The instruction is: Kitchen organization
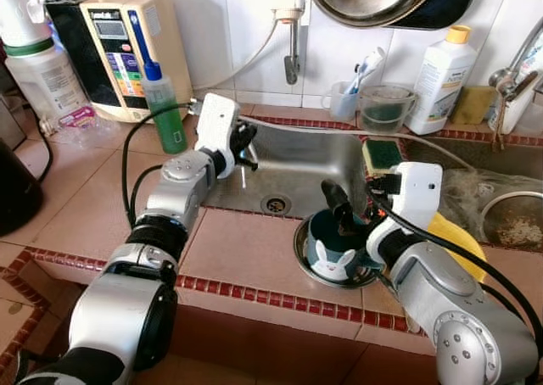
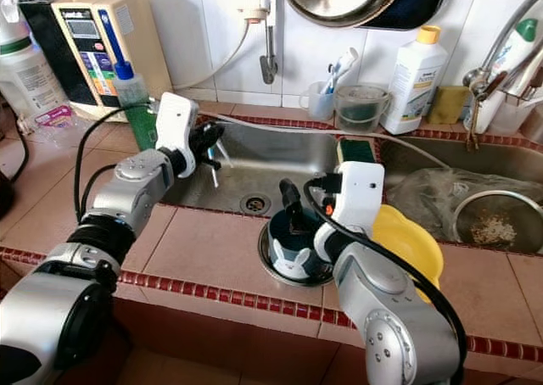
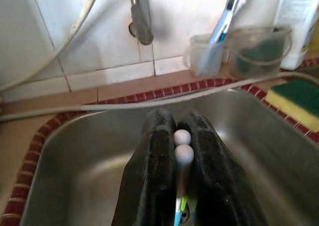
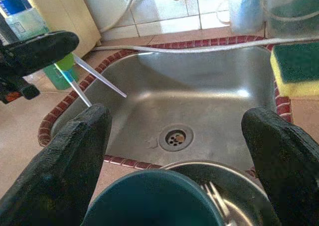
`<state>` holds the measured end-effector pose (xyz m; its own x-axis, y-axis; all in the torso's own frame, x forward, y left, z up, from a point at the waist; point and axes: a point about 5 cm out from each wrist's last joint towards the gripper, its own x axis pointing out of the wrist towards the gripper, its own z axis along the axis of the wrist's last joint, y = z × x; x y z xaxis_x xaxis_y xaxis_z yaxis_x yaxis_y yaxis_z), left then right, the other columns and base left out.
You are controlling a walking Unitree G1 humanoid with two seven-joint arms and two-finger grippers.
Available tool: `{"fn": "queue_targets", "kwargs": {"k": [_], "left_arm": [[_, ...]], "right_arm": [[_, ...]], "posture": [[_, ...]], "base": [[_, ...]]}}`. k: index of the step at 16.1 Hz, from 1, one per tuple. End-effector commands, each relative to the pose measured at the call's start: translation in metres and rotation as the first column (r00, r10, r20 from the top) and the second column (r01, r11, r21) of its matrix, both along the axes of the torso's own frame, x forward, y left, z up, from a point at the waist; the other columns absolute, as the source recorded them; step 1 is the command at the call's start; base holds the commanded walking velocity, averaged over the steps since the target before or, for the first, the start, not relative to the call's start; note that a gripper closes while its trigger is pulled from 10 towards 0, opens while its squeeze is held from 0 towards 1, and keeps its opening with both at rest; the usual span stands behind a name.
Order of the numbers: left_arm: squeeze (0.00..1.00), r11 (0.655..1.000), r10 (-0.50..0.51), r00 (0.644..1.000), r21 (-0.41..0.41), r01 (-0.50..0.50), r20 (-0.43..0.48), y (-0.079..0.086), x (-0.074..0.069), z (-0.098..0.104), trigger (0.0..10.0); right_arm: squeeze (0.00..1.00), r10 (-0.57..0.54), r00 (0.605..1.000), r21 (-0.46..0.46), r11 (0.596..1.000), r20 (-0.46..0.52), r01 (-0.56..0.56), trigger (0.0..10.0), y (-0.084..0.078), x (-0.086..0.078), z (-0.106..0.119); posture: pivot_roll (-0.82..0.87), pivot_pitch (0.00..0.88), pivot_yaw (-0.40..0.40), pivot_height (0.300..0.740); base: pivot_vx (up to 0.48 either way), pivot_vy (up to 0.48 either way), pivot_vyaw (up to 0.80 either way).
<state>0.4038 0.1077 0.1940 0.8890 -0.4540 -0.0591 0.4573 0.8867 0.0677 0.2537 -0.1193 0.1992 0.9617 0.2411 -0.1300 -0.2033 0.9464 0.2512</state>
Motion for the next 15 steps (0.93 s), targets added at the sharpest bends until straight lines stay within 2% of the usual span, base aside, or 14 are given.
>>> {"fn": "queue_targets", "kwargs": {"k": [1, 8, 15], "left_arm": [[0.0, 1.0, -0.009, 1.0, 0.03, 0.009, 0.006, 0.001, 0.002, 0.003, 10.0], [0.0, 0.997, 0.036, 0.998, 0.066, -0.033, -0.043, 0.008, 0.003, -0.011, 10.0], [0.0, 0.997, 0.038, 0.998, 0.071, -0.034, -0.058, 0.007, 0.002, -0.015, 10.0]], "right_arm": [[0.0, -0.005, 1.0, 0.008, 1.0, 0.014, 0.005, 10.0, 0.0, -0.004, 0.005], [0.0, 0.0, 1.0, 0.017, 1.0, -0.008, 0.001, 10.0, 0.001, -0.01, 0.004], [0.0, 0.009, 1.0, 0.019, 1.0, -0.02, -0.009, 10.0, 0.002, -0.012, 0.004]], "posture": [[-0.27, 0.009, 0.111, 0.74], [-0.27, 0.014, 0.116, 0.74], [-0.28, 0.02, 0.115, 0.74]], "base": [[0.0, 0.0, 0.0], [0.0, 0.0, 0.0], [0.0, 0.0, 0.0]]}}
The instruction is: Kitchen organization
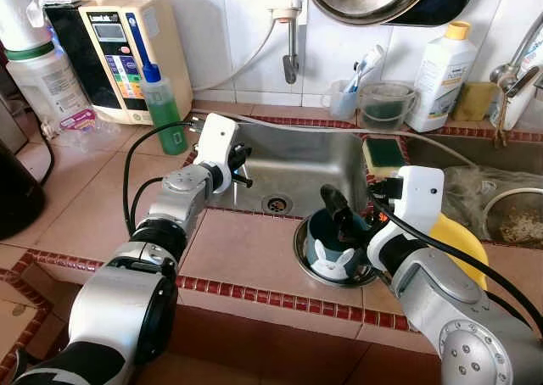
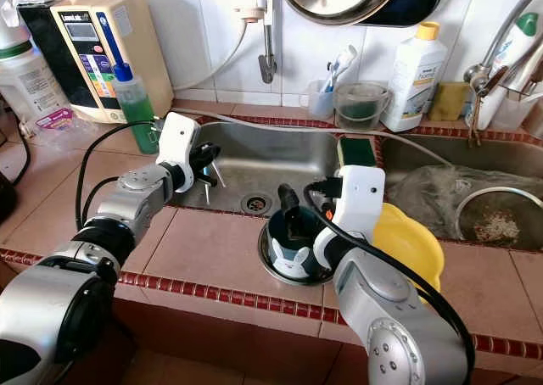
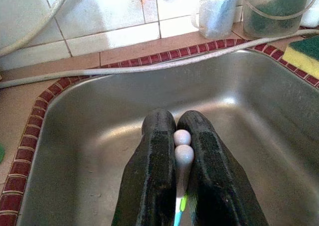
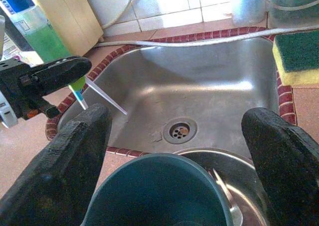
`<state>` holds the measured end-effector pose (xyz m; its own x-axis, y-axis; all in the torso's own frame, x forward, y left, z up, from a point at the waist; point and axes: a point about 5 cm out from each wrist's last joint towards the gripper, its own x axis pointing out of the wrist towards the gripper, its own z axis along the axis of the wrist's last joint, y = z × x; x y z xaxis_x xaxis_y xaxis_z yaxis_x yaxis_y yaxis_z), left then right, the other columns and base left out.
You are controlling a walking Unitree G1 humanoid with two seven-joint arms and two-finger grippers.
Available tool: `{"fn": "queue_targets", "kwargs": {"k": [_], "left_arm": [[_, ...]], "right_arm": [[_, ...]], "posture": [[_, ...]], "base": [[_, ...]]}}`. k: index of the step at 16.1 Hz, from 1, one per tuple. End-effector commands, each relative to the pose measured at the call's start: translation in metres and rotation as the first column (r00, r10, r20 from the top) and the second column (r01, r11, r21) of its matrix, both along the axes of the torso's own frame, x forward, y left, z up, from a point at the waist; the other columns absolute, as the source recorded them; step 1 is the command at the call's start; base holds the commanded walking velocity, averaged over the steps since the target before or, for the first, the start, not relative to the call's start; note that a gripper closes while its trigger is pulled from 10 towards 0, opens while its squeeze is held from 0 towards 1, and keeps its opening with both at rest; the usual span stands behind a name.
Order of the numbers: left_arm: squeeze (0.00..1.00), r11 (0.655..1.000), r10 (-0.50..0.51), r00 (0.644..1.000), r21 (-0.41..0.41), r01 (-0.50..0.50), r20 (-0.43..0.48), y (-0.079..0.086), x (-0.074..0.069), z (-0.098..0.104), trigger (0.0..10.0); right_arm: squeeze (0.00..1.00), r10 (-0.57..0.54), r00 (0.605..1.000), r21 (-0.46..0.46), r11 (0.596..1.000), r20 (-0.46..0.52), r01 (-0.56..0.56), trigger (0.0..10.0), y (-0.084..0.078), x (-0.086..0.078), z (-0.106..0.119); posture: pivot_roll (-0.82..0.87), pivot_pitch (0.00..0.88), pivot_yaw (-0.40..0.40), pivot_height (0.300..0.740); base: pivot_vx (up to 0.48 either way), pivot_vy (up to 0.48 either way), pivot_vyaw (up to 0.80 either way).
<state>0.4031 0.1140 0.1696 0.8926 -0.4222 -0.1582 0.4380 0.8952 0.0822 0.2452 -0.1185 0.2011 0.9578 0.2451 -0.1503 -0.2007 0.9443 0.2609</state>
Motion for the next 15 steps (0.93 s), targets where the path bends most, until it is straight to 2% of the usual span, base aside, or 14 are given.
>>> {"fn": "queue_targets", "kwargs": {"k": [1, 2, 3, 15], "left_arm": [[0.0, 1.0, 0.003, 1.0, 0.005, -0.003, 0.02, 0.0005, 0.0032, 0.0088, 10.0], [0.09, 1.0, -0.003, 1.0, -0.012, 0.003, 0.017, -0.0004, 0.0032, 0.0092, 10.0], [1.0, 1.0, -0.002, 1.0, -0.013, 0.002, 0.017, -0.0005, 0.0033, 0.0095, 10.0], [1.0, 0.999, -0.006, 1.0, -0.05, 0.007, 0.024, 0.0023, 0.0043, 0.014, 10.0]], "right_arm": [[0.0, 0.006, 1.0, 0.013, 1.0, 0.002, -0.006, 10.0, 0.0013, -0.0036, 0.002], [0.0, 0.008, 1.0, 0.013, 1.0, 0.0, -0.008, 10.0, 0.0014, -0.0041, 0.0021], [0.0, 0.009, 1.0, 0.014, 1.0, -0.001, -0.009, 10.0, 0.0015, -0.0042, 0.002], [0.0, 0.035, 0.999, 0.011, 0.999, 0.003, -0.035, 10.0, 0.0046, -0.002, 0.0022]], "posture": [[-0.28, 0.02, 0.116, 0.74], [-0.28, 0.023, 0.116, 0.74], [-0.28, 0.023, 0.116, 0.74], [-0.26, 0.011, 0.103, 0.74]], "base": [[0.0, 0.0, 0.0], [0.0, 0.0, 0.0], [0.0, 0.0, 0.0], [0.0, 0.0, 0.0]]}}
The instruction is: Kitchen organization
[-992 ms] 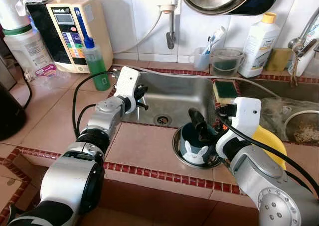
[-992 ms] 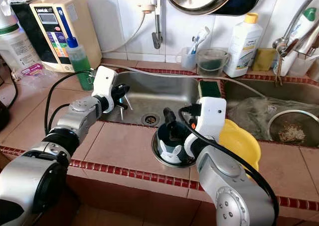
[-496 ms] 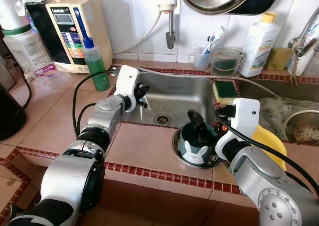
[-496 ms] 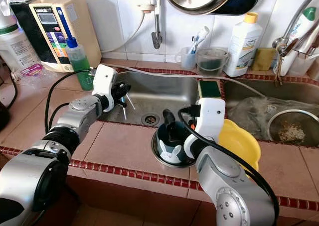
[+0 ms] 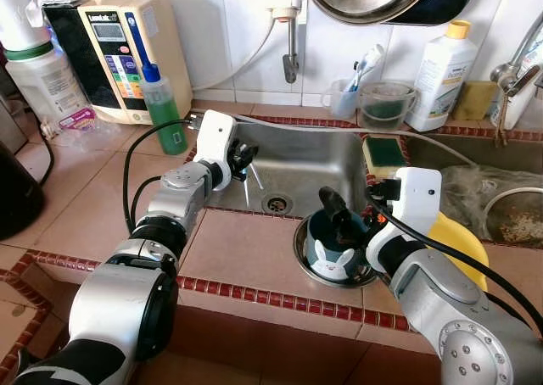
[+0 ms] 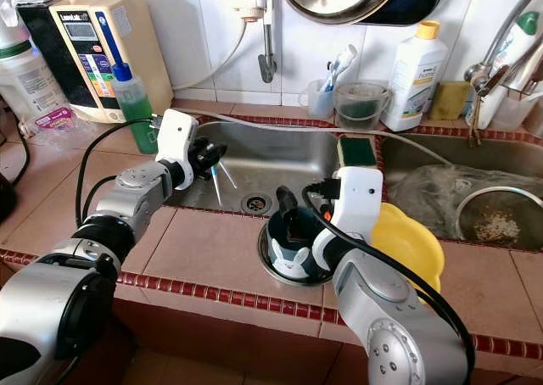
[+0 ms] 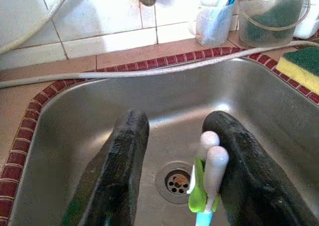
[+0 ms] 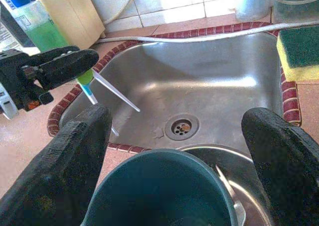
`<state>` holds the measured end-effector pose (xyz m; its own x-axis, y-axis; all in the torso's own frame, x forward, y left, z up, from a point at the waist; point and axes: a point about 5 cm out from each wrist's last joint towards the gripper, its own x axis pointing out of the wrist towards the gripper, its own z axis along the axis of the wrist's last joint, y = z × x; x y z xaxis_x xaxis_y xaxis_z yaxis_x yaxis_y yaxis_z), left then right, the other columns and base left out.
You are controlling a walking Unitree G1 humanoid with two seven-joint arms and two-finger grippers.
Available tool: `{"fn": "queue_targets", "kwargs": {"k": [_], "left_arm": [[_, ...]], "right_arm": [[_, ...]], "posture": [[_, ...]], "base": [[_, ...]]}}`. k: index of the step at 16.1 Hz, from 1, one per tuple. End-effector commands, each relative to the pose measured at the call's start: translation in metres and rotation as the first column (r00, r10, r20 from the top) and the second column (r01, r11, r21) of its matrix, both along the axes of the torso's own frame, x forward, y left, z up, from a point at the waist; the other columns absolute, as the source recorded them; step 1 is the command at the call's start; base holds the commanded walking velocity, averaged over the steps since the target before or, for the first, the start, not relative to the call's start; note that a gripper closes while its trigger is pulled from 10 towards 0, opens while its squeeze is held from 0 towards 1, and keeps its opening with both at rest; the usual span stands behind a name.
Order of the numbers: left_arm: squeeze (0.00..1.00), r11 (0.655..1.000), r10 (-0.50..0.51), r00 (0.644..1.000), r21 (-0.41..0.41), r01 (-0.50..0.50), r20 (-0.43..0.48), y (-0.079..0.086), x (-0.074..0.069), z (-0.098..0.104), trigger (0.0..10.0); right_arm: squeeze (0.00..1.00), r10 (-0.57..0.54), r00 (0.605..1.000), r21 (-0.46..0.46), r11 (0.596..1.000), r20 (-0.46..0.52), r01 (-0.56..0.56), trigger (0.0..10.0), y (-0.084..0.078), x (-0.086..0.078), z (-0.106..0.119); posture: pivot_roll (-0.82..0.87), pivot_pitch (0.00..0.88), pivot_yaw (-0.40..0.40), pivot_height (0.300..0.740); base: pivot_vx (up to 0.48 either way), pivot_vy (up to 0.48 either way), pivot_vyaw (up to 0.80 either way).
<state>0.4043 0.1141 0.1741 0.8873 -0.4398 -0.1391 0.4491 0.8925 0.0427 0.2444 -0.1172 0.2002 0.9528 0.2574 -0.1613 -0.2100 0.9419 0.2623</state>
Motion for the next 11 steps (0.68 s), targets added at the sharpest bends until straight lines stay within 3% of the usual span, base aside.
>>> {"fn": "queue_targets", "kwargs": {"k": [1, 9, 10, 11], "left_arm": [[1.0, 1.0, 0.006, 1.0, -0.009, -0.005, 0.024, 0.0023, 0.0031, 0.0101, 10.0], [1.0, 0.999, 0.001, 1.0, -0.049, 0.0, 0.013, 0.0027, 0.0035, 0.0116, 10.0], [1.0, 1.0, 0.0, 1.0, -0.024, 0.001, 0.019, 0.003, 0.0036, 0.0117, 10.0], [1.0, 0.99, -0.001, 1.0, -0.141, -0.002, -0.019, 0.0022, 0.0041, 0.0136, 10.0]], "right_arm": [[0.0, 0.024, 1.0, 0.012, 1.0, 0.014, -0.024, 10.0, 0.0034, -0.0006, 0.0032], [0.0, 0.038, 0.999, 0.009, 0.999, 0.015, -0.038, 10.0, 0.005, 0.0009, 0.0028], [0.0, 0.039, 0.999, 0.009, 0.999, 0.016, -0.039, 10.0, 0.005, 0.001, 0.0028], [0.0, 0.04, 0.999, 0.008, 0.999, 0.016, -0.04, 10.0, 0.0048, 0.0009, 0.0028]], "posture": [[-0.26, 0.007, 0.102, 0.74], [-0.26, 0.0, 0.098, 0.74], [-0.26, 0.0, 0.098, 0.74], [-0.26, 0.0, 0.097, 0.74]], "base": [[0.0, 0.0, 0.0], [0.0, 0.0, 0.0], [0.0, 0.0, 0.0], [0.0, 0.0, 0.0]]}}
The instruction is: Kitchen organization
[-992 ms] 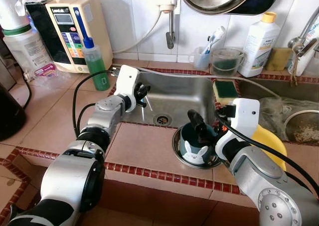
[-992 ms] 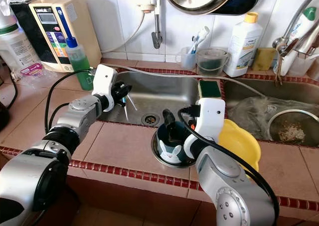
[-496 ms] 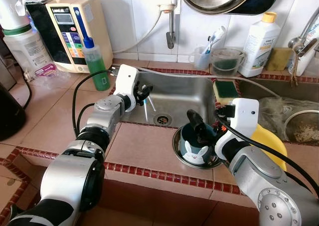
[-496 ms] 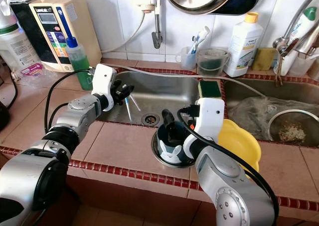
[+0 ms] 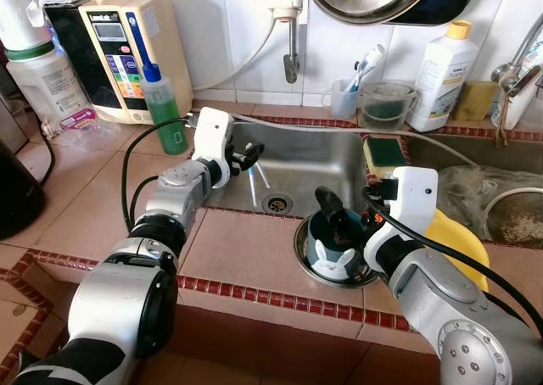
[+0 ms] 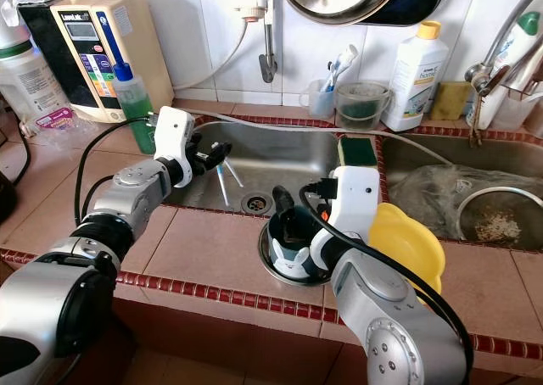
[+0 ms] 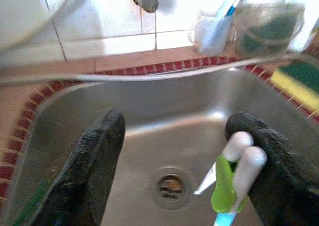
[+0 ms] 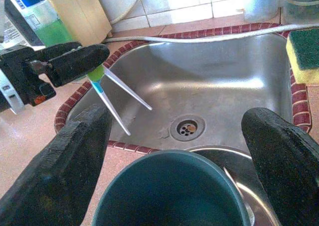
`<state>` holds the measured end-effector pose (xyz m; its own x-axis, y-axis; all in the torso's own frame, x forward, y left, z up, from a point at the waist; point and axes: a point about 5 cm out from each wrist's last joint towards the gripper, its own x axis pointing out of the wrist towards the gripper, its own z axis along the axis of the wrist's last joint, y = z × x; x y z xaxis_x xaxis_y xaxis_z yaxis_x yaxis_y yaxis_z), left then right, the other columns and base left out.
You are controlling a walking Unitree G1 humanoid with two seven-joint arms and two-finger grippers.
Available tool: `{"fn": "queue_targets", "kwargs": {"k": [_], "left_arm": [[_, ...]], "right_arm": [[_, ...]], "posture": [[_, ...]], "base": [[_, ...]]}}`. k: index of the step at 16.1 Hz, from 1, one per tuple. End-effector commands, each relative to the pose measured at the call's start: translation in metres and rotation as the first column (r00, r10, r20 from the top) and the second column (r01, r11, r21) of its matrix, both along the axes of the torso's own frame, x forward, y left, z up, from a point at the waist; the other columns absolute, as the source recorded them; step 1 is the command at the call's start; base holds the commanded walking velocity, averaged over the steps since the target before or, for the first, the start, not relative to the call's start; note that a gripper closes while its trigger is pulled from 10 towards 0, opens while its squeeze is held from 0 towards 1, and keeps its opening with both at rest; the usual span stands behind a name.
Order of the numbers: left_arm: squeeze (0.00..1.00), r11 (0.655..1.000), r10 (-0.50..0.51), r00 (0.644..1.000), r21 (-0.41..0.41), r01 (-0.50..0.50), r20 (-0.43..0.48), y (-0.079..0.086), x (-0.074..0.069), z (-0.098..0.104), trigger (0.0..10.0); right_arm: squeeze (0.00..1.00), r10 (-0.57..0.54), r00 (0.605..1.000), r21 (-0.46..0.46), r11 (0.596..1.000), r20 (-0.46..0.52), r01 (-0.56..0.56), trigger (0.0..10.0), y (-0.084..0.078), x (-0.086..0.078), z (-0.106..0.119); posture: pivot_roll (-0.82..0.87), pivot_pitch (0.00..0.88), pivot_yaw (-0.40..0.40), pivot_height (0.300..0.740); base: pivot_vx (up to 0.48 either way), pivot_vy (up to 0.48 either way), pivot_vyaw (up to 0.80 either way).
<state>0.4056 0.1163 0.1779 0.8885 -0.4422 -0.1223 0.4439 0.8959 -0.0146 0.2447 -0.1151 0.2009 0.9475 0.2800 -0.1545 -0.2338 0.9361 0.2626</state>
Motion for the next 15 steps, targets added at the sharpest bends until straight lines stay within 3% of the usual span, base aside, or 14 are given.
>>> {"fn": "queue_targets", "kwargs": {"k": [1, 3, 4, 5, 6, 7, 8, 9, 10, 11, 12, 14, 15], "left_arm": [[1.0, 0.981, -0.035, 0.997, 0.192, 0.021, 0.068, -0.001, 0.002, 0.007, 10.0], [1.0, 1.0, -0.026, 1.0, 0.002, 0.026, 0.003, -0.003, 0.003, 0.009, 10.0], [1.0, 0.999, -0.021, 1.0, 0.032, 0.02, 0.011, -0.004, 0.003, 0.012, 10.0], [1.0, 1.0, -0.014, 1.0, -0.021, 0.014, -0.012, -0.003, 0.004, 0.011, 10.0], [1.0, 0.999, 0.017, 1.0, 0.029, -0.017, -0.004, 0.001, 0.004, 0.01, 10.0], [1.0, 0.999, 0.03, 0.999, -0.015, -0.031, -0.041, 0.001, 0.005, 0.01, 10.0], [1.0, 0.998, 0.064, 0.998, 0.026, -0.064, 0.007, 0.004, 0.007, 0.016, 10.0], [1.0, 0.997, 0.075, 0.997, -0.01, -0.075, -0.015, 0.004, 0.007, 0.014, 10.0], [1.0, 0.99, 0.055, 0.995, -0.123, -0.065, -0.081, 0.003, 0.006, 0.011, 10.0], [1.0, 0.998, 0.049, 0.998, -0.035, -0.051, -0.038, 0.003, 0.005, 0.011, 10.0], [0.0, 0.996, 0.038, 0.999, -0.084, -0.041, -0.036, 0.002, 0.006, 0.014, 10.0], [0.0, 0.998, 0.049, 0.999, -0.025, -0.049, 0.004, 0.005, 0.007, 0.018, 10.0], [0.0, 0.998, 0.049, 0.998, -0.038, -0.048, 0.032, 0.008, 0.007, 0.022, 10.0]], "right_arm": [[0.0, 0.016, 1.0, 0.007, 1.0, 0.01, -0.016, 10.0, 0.002, 0.001, 0.002], [0.0, 0.019, 1.0, 0.006, 1.0, 0.012, -0.019, 10.0, 0.003, 0.001, 0.002], [0.0, 0.018, 1.0, 0.006, 1.0, 0.013, -0.018, 10.0, 0.003, 0.001, 0.003], [0.0, 0.017, 1.0, 0.007, 1.0, 0.013, -0.017, 10.0, 0.003, 0.001, 0.002], [0.0, 0.018, 1.0, 0.005, 1.0, 0.014, -0.018, 10.0, 0.003, 0.001, 0.003], [0.0, 0.018, 1.0, 0.005, 1.0, 0.015, -0.018, 10.0, 0.003, 0.001, 0.003], [0.0, 0.016, 1.0, 0.005, 1.0, 0.016, -0.016, 10.0, 0.002, 0.001, 0.003], [0.0, 0.015, 1.0, 0.006, 1.0, 0.016, -0.015, 10.0, 0.002, 0.001, 0.003], [0.0, 0.017, 1.0, 0.005, 1.0, 0.016, -0.017, 10.0, 0.003, 0.001, 0.003], [0.0, 0.018, 1.0, 0.005, 1.0, 0.017, -0.018, 10.0, 0.003, 0.001, 0.003], [0.0, 0.017, 1.0, 0.005, 1.0, 0.019, -0.017, 10.0, 0.003, 0.001, 0.004], [0.0, 0.008, 1.0, 0.008, 1.0, 0.029, -0.008, 10.0, 0.001, 0.001, 0.005], [0.0, 0.002, 0.995, -0.002, 1.0, 0.095, -0.001, 10.0, -0.001, 0.002, 0.009]], "posture": [[-0.26, 0.0, 0.095, 0.74], [-0.26, 0.0, 0.097, 0.74], [-0.27, 0.0, 0.098, 0.74], [-0.26, 0.0, 0.096, 0.74], [-0.27, 0.0, 0.098, 0.74], [-0.26, 0.0, 0.097, 0.74], [-0.27, 0.0, 0.1, 0.74], [-0.26, 0.0, 0.094, 0.74], [-0.27, 0.0, 0.1, 0.74], [-0.27, 0.0, 0.096, 0.74], [-0.27, 0.0, 0.099, 0.74], [-0.27, 0.0, 0.098, 0.74], [-0.27, 0.001, 0.097, 0.74]], "base": [[0.0, 0.0, 0.0], [0.0, 0.0, 0.0], [0.0, 0.0, 0.0], [0.0, 0.0, 0.0], [0.0, 0.0, 0.0], [0.0, 0.0, 0.0], [0.0, 0.0, 0.0], [0.0, 0.0, 0.0], [0.0, 0.0, 0.0], [0.0, 0.0, 0.0], [0.0, 0.0, 0.0], [0.0, 0.0, 0.0], [0.0, 0.0, 0.0]]}}
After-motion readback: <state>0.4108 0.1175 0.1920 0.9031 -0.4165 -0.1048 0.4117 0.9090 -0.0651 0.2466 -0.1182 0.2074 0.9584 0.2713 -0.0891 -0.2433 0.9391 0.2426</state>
